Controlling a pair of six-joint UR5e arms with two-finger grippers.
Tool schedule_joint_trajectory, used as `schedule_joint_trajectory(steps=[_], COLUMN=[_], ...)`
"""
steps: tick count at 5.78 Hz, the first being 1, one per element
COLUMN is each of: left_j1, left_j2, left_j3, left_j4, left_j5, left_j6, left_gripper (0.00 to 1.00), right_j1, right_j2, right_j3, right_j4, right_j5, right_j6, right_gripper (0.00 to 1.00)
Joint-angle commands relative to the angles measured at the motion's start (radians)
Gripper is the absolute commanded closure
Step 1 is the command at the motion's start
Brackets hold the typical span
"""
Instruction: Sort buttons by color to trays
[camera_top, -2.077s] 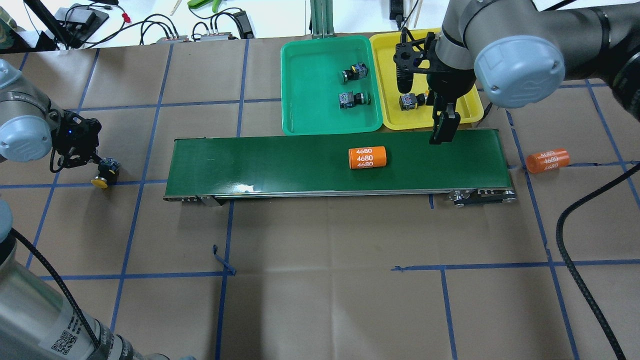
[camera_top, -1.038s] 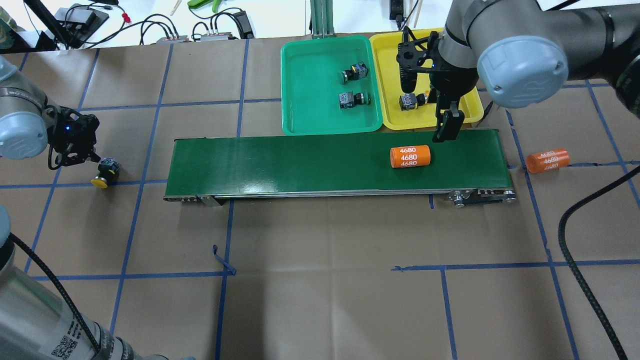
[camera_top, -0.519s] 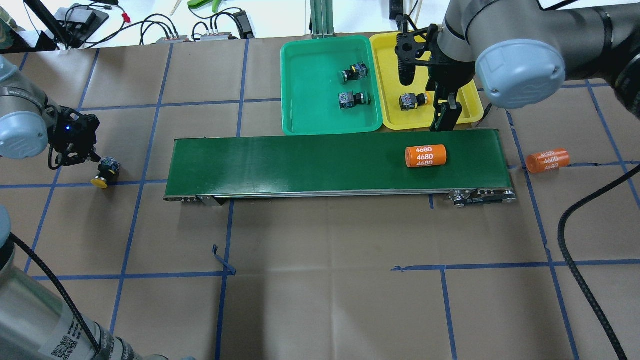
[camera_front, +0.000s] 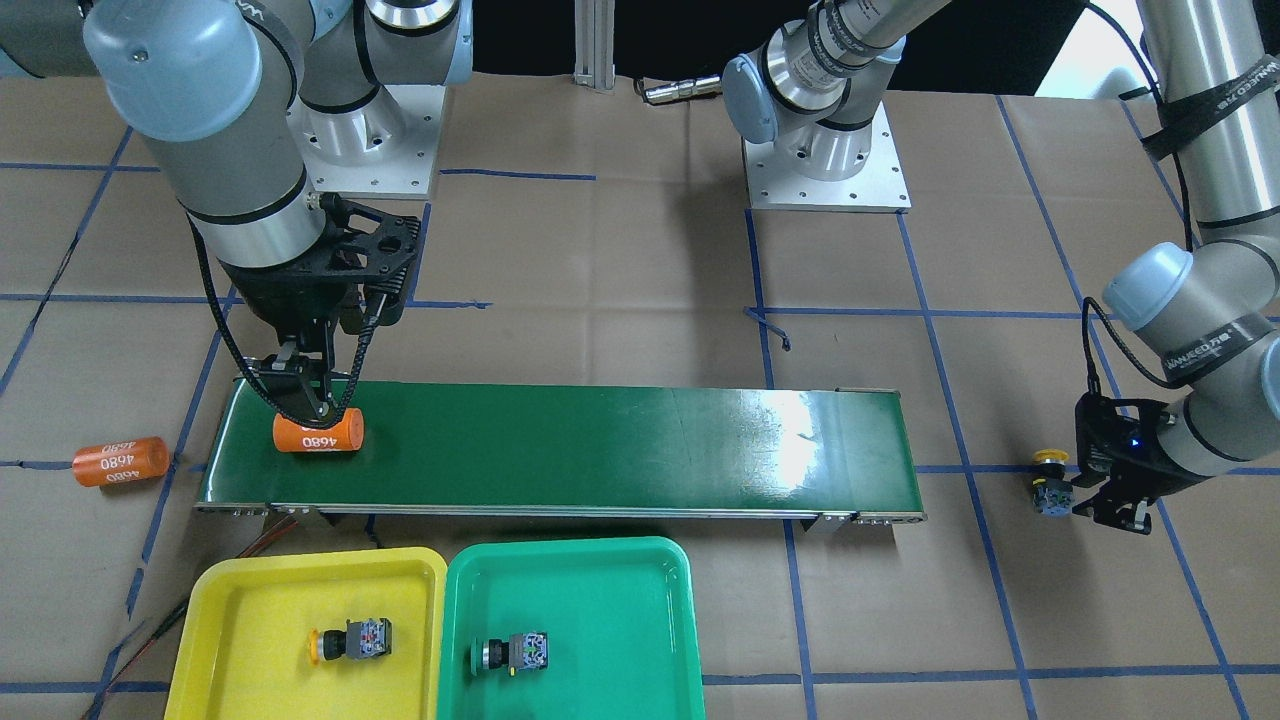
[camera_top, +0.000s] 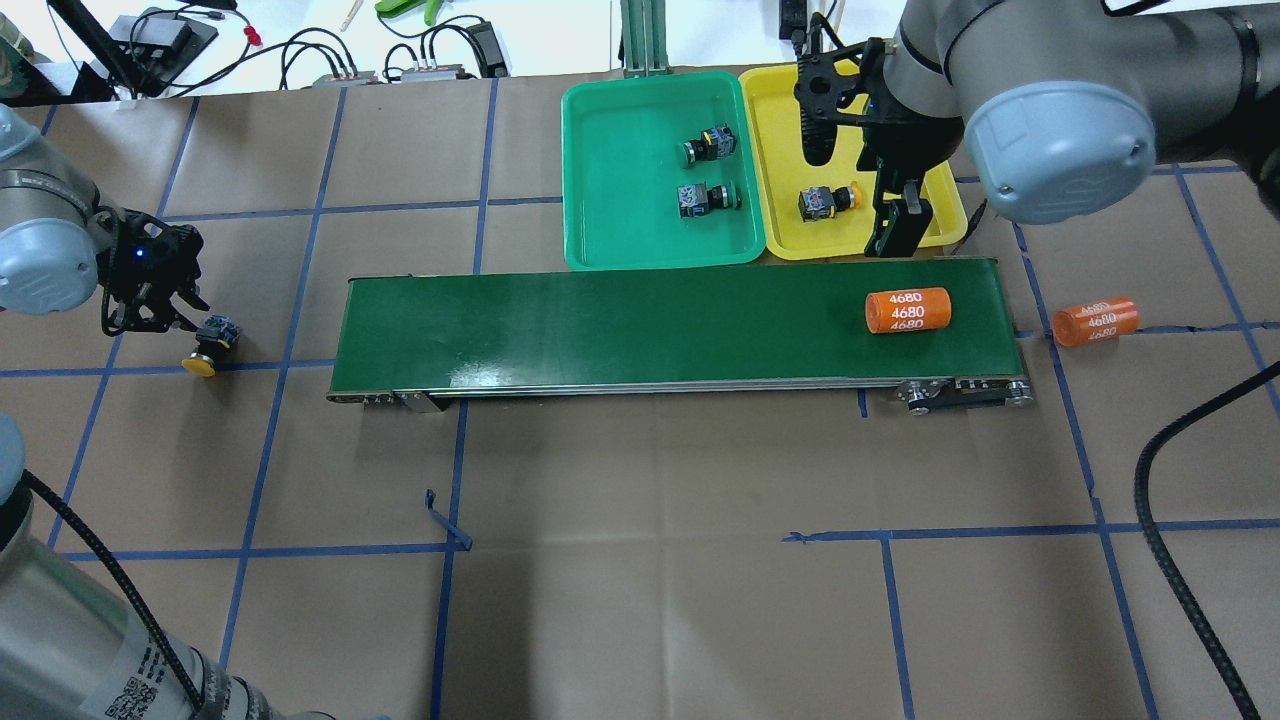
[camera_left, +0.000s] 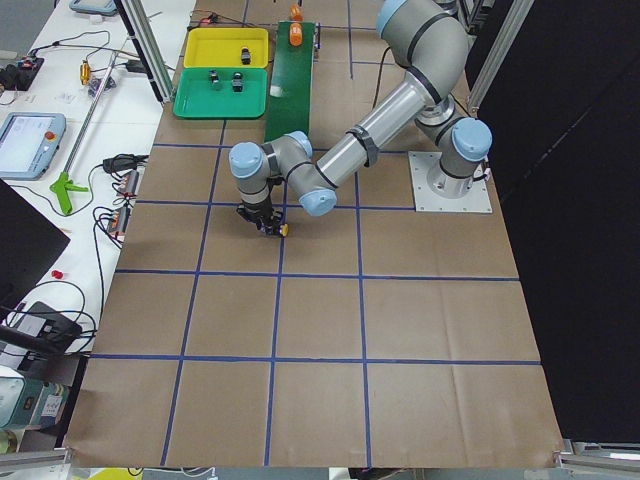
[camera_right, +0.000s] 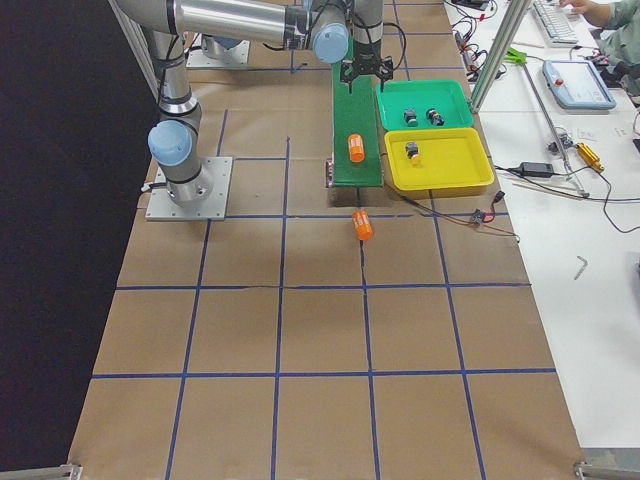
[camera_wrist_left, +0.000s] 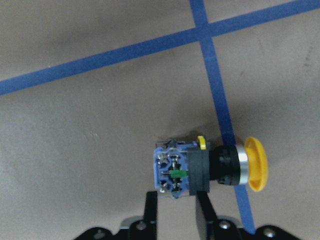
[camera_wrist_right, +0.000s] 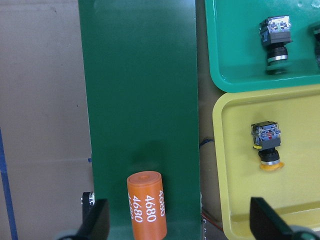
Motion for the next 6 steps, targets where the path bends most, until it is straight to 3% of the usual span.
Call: schedule_joint_trajectory(steps=[1,2,6], left_j1=[-0.001,-0.002,-0.256], left_j2=[-0.002,0.006,0.262], left_j3=[-0.001,-0.001,-0.001], left_j4=[-0.015,-0.028,-0.368], left_j5=[0.002,-0.001,-0.006], left_j6=[-0.017,-0.057,-0.949], left_gripper=[0.01,0.01,0.01], right_j1=[-0.001,-0.001,-0.001], right_j2=[0.002,0.002,0.005], right_j3=[0.001,0.001,0.001], right_j4=[0.0,0.0,0.0], right_j5=[0.0,0.0,0.0], right_j6=[-0.002,0.0,-0.003], right_gripper=[0.0,0.0,0.0])
